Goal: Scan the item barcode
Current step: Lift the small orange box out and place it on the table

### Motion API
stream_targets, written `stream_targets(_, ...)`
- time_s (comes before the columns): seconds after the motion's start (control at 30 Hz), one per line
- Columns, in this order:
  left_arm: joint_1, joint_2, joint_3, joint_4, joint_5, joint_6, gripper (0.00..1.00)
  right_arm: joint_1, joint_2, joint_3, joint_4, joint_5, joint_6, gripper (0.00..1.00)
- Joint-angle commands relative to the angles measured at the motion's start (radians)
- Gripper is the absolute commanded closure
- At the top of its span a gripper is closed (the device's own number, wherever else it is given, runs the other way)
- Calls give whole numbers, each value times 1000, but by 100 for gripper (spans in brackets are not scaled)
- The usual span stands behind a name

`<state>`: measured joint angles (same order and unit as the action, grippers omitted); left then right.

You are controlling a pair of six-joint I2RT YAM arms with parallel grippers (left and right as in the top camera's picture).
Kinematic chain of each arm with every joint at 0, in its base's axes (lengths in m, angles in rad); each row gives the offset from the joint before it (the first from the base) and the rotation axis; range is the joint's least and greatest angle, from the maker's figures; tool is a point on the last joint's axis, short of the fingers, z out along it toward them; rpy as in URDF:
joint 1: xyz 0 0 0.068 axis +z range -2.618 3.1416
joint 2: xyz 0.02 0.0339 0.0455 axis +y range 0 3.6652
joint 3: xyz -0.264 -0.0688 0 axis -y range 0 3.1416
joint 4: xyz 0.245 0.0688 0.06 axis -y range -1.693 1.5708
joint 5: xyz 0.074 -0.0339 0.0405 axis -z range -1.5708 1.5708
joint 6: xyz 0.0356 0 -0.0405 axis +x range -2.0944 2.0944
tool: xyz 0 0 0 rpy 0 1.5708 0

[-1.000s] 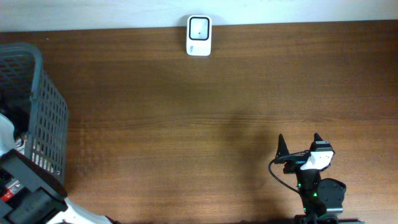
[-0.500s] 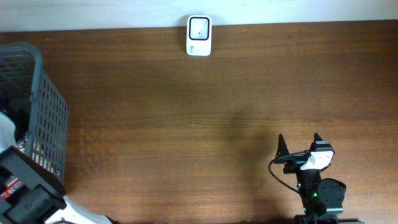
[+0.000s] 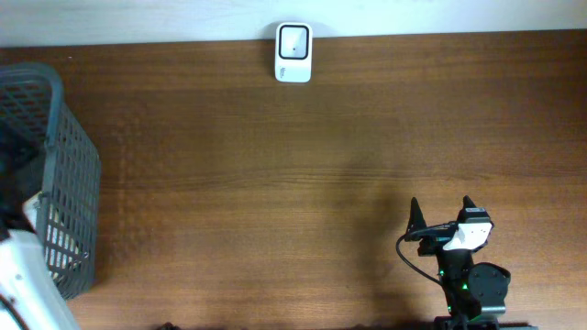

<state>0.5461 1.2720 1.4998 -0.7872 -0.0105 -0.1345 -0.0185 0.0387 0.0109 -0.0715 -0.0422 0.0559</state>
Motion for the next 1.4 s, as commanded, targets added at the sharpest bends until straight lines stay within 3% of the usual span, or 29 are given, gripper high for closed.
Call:
stream_targets(0.0,-181,-57,10,-46,15,-10,100,6,-2,-5,-4,-5,4,1)
stream_targets(0.07,-320,-54,4,-108,-11,-23,100,6,-2,-5,-3,-6,4,1)
stream_targets(0.27,-557,2,-109,-148,-28,-138,100,6,-2,-5,-4,-5,3,1)
stream_targets(0.47,-695,106,-264,-97,-38,-216,100,6,-2,-5,-4,-6,4,1)
stream_targets(0.73,-831,245,-308,-42,-31,-248,100,6,-2,-5,-3,-6,4,1)
stream_targets(0.8,-856,270,-308,-40,-31,-258,67,6,-2,-5,-4,-6,4,1)
stream_targets(0.87,-869,267,-303,-34,-62,-258,24,6,-2,-5,-3,-5,4,1)
stream_targets(0.93,-861,242,-249,-42,-96,-257,6,6,-2,-5,-4,-6,4,1)
stream_targets(1.07,-780,171,-90,-98,-135,-254,0,6,-2,-5,-4,-6,4,1)
stream_targets(1.2,-646,100,51,-203,-259,-254,1,6,-2,-5,-3,-5,4,1)
stream_targets(1.37,-360,5,87,-278,-355,-286,1,6,-2,-5,-3,-5,4,1)
